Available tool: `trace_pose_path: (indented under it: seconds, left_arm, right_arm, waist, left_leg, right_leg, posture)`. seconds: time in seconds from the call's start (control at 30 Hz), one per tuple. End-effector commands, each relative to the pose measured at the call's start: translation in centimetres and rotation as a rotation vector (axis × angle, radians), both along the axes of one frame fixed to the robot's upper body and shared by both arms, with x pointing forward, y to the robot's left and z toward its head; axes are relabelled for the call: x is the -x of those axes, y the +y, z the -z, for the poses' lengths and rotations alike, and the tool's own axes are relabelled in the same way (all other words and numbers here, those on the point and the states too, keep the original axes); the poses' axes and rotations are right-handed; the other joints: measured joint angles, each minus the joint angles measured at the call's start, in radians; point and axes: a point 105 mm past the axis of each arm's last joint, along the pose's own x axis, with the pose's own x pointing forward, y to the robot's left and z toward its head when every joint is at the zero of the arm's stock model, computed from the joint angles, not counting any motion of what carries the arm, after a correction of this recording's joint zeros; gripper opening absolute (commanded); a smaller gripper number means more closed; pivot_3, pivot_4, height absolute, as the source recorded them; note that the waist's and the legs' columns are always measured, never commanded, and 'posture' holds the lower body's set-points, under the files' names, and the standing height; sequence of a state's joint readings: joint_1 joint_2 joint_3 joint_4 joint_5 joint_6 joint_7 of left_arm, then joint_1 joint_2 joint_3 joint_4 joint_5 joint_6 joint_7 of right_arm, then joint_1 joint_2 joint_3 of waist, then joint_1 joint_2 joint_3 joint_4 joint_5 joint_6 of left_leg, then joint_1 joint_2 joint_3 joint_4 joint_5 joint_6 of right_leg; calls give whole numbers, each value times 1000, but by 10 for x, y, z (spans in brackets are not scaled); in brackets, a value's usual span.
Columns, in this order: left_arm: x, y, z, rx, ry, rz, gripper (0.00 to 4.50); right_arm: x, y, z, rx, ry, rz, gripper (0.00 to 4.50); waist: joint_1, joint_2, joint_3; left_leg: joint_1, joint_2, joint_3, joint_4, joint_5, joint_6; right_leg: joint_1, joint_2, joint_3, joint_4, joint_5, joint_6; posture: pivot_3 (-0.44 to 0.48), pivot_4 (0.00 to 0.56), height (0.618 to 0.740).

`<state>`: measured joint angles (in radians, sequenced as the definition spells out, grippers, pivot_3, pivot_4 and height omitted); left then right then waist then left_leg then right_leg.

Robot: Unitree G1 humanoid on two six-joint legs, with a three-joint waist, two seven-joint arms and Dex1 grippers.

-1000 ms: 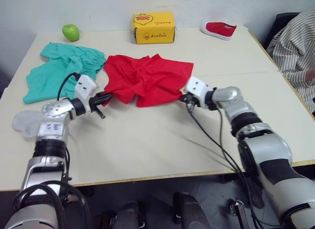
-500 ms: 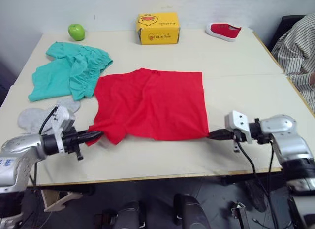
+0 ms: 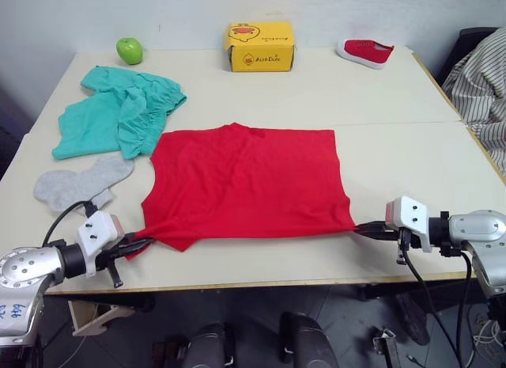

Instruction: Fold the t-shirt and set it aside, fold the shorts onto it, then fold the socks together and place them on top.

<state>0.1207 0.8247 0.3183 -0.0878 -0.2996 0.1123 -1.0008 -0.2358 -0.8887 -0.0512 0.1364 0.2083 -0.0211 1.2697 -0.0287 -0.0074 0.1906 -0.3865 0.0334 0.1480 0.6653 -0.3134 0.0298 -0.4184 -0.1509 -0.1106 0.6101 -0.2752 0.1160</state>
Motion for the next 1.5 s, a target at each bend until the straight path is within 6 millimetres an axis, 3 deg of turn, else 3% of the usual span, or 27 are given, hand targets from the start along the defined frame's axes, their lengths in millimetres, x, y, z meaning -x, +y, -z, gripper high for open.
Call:
trace_pose_path:
  seconds: [0.03,0.2,0.3,0.37,0.47,0.57,0.67,0.83,0.97,1.2,1.4,1.5]
  left_arm:
    - [4,15,-11,38,-11,-62,1026]
    - [15,59,-24,82,-31,-242,2609]
    - [23,71,-32,27,-78,-260,2609]
    - [28,69,-39,-19,-119,-227,2609]
    - [32,56,-43,-75,-167,-148,3497]
    - [37,32,-33,-138,-172,-4,4404]
    - [34,17,-19,-144,-138,51,4460]
    - [40,10,3,-16,63,16,4460]
    - [34,7,6,71,112,-40,4460]
    - [16,-6,6,149,107,-42,2233]
    - [33,-16,4,220,237,30,151]
    - [42,-20,-14,353,339,19,29]
  right_arm:
    - [1,7,-9,-49,-46,-17,0]
    - [1,14,-11,-64,-58,-32,0]
    - [0,17,-12,-67,-61,-37,0]
    - [0,18,-12,-71,-61,-37,0]
    - [0,18,-11,-74,-58,-36,0]
    - [-1,20,-10,-76,-55,-39,0]
    - [-2,22,-9,-80,-52,-40,0]
    - [-5,24,-10,-84,-54,-41,0]
    - [-6,25,-11,-89,-59,-38,0]
    - [-8,27,-10,-101,-57,-30,0]
    - [-7,27,-9,-101,-52,-23,0]
    - [-6,26,-8,-102,-51,-18,0]
  waist:
    - [0,0,0]
    - [-1,0,0]
    - [0,0,0]
    - [0,0,0]
    - [3,0,0]
    - [2,0,0]
    - [1,0,0]
    - [-4,0,0]
    - [0,0,0]
    - [3,0,0]
    - [-4,0,0]
    - [-1,0,0]
  left_leg:
    - [0,0,0,0,0,0]
    - [0,0,0,1,0,1]
    - [0,0,0,1,0,1]
    - [0,0,0,1,-1,1]
    - [0,0,0,1,-3,-3]
    - [0,0,0,1,-4,-4]
    - [0,0,0,1,-4,-4]
    - [0,1,1,1,-1,1]
    - [0,1,1,1,-1,2]
    - [0,-1,0,2,0,3]
    - [0,0,0,1,0,2]
    - [0,0,0,1,0,2]
  right_leg:
    - [0,0,0,0,0,0]
    - [0,0,0,0,0,0]
    - [0,0,0,0,0,0]
    - [0,-1,0,-1,0,0]
    - [0,-3,0,-1,0,0]
    - [0,-4,0,-1,0,0]
    - [1,-3,0,-1,0,0]
    - [0,2,0,-1,0,0]
    - [0,2,-1,0,0,0]
    - [1,1,-1,0,0,0]
    - [1,2,-1,0,0,0]
    - [1,2,-1,0,0,0]
  posture:
    - [0,150,740]
    - [0,150,740]
    - [0,150,740]
    - [0,150,740]
    - [0,150,740]
    - [0,150,740]
    - [0,150,740]
    - [0,150,740]
    - [0,150,740]
    - [0,150,740]
    - [0,150,740]
    - [0,150,740]
